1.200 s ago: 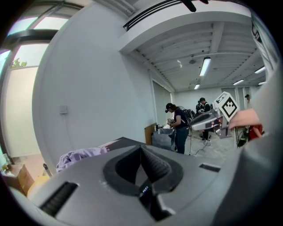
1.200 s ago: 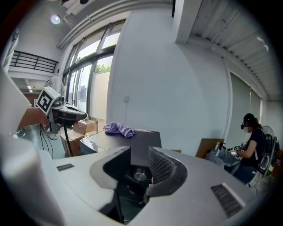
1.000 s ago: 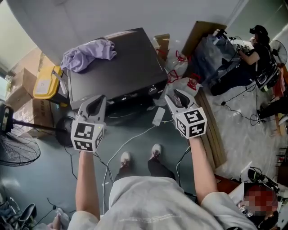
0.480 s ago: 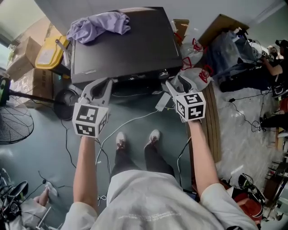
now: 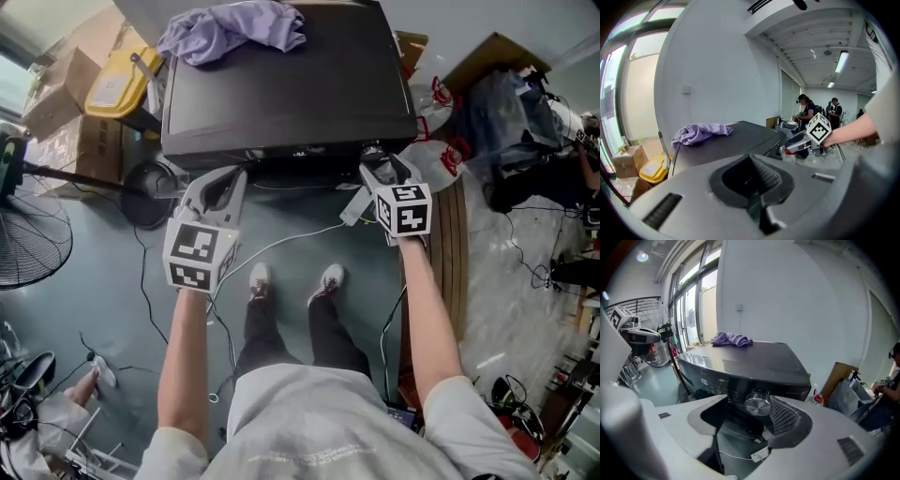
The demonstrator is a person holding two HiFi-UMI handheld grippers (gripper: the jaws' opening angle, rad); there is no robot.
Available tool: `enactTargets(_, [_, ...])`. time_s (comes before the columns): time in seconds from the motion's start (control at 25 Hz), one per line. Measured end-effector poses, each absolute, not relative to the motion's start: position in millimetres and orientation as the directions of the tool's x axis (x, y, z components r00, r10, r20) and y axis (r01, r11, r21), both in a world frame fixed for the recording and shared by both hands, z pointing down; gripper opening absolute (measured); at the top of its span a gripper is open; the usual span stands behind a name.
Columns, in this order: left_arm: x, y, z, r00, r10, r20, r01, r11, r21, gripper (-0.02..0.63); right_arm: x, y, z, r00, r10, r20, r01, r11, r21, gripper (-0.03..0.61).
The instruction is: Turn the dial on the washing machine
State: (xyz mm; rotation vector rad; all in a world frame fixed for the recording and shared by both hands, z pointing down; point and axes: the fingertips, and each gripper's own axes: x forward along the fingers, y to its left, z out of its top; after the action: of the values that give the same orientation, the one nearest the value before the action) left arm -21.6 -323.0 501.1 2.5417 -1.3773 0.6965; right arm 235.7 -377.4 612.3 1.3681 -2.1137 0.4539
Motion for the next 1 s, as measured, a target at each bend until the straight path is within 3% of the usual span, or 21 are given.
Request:
enactTargets(0.72, [-24,-316,541,0.459,-0.714,0.529,-0.824,-0.564,-0.048,0.015,246,-405,656,-0.192,-0.718,0.669,-0.935,0.341,0.097,0.275])
enactTargets(1.0, [-17,-318,541,0.475,-0.711,0.519,-0.818,-0.574,-0.038,0.015,250,-406,659,-0.246,-0.693,0.677,-0.944,0.331,-0.004,0.268])
